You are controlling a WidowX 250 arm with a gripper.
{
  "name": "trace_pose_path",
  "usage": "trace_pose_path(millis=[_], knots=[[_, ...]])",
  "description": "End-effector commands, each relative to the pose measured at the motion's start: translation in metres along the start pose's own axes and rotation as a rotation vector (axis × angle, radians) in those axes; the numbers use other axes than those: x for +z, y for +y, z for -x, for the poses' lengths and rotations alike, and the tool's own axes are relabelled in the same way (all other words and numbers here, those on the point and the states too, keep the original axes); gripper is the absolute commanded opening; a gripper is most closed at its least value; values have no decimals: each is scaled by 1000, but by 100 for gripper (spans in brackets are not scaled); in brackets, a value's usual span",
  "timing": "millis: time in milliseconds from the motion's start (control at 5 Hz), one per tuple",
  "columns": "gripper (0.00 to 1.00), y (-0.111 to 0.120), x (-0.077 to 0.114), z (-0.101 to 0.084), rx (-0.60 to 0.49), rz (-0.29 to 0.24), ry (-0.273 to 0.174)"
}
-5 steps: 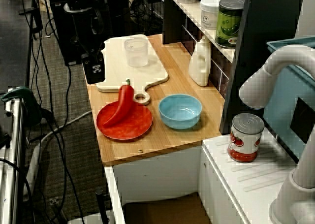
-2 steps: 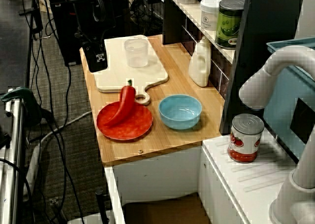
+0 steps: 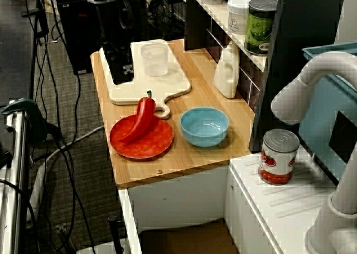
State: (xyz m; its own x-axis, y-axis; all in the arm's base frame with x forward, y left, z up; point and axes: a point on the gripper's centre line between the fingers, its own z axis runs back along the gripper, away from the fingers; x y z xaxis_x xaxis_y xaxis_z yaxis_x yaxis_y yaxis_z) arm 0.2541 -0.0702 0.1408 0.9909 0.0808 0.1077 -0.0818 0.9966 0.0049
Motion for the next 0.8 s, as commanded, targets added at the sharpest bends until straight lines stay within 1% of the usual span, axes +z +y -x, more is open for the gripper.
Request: trace_pose_path(millis=[0,200,400,600], knots=[[0,-6,8,-22,-11,1,-42],[0,-16,6,-34,-13,15,-38],[0,-26,-1,-48,-13,22,-16],[0,-32,-2,-60,-9,11,-18]])
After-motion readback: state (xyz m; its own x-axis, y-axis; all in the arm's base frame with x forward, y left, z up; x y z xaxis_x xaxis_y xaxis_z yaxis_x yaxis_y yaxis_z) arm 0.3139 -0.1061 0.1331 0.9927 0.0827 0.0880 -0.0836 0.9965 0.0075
